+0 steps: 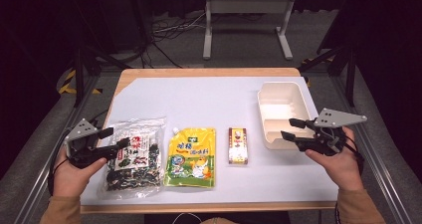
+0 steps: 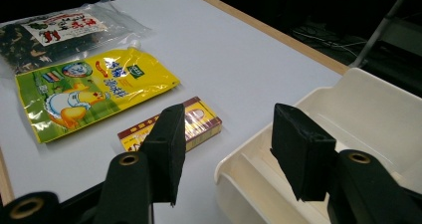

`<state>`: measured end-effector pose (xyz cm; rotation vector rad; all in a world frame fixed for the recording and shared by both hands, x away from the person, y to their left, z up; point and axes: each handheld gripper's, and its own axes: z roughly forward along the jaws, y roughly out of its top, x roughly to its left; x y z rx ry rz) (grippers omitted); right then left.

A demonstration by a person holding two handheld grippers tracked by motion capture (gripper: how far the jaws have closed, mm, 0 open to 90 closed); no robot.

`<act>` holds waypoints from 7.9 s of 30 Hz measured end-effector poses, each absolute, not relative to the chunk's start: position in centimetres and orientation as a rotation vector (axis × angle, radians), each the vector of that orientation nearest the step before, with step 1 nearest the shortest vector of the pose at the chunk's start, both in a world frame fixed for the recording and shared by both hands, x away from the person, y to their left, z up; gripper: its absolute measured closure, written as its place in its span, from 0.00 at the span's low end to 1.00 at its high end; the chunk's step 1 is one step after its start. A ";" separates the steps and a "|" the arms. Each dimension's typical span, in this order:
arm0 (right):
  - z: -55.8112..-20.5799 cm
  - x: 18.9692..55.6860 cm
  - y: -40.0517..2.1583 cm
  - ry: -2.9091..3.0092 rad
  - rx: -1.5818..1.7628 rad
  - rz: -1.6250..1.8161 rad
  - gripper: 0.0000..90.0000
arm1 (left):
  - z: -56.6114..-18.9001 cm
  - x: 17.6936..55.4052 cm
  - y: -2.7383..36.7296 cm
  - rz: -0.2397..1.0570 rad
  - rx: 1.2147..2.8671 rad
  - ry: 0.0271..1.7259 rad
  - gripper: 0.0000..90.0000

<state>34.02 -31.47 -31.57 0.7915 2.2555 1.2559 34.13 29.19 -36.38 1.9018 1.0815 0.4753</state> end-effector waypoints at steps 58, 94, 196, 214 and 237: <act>-35.6 32.5 -31.7 2.307 0.876 1.159 0.47 | -43.7 45.3 35.3 0.380 1.814 1.253 0.21; -37.7 32.0 -31.3 2.376 0.887 1.108 0.45 | -46.9 47.0 36.5 0.300 1.815 1.177 0.57; -32.6 40.0 -6.6 2.632 0.526 1.369 0.43 | -31.1 35.9 34.0 0.550 1.616 0.691 1.00; -34.9 42.0 -2.1 2.711 0.575 1.445 0.46 | -31.0 35.8 33.8 0.548 1.605 0.661 1.00; -37.4 42.5 0.3 2.834 0.585 1.564 0.57 | -31.1 35.9 33.7 0.550 1.601 0.655 1.00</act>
